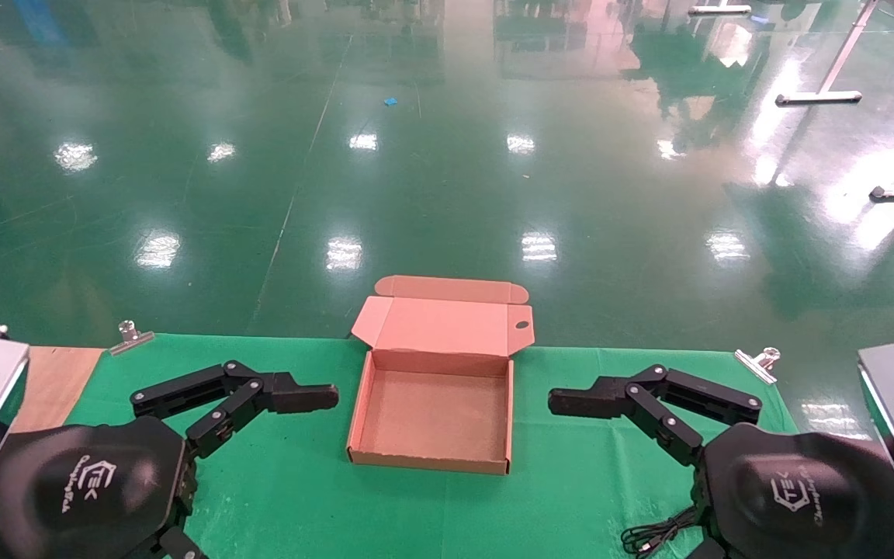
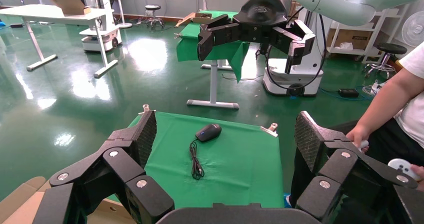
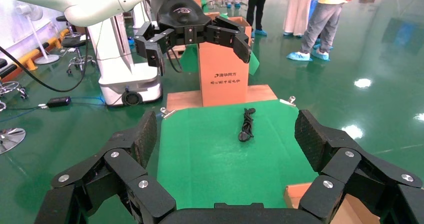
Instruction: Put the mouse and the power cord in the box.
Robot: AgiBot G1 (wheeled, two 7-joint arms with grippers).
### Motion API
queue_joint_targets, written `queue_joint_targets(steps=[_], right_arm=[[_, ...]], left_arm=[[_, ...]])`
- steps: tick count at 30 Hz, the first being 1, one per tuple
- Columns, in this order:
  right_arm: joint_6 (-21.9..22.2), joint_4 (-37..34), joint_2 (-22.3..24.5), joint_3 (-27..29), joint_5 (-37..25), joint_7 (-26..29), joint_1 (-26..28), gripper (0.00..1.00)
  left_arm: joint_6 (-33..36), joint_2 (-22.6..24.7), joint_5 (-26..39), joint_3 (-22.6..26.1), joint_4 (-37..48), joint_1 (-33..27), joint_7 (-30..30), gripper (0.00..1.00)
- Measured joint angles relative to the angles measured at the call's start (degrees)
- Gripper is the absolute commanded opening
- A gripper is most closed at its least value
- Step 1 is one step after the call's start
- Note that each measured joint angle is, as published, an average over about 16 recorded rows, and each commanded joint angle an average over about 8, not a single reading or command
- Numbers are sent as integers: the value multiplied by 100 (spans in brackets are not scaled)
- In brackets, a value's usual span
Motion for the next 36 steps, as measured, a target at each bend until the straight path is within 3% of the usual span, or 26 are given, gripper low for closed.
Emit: queue_joint_targets(steps=[36], right_arm=[[0, 0, 0, 0, 0, 0, 0, 100]], left_arm=[[0, 0, 0, 0, 0, 0, 0, 100]])
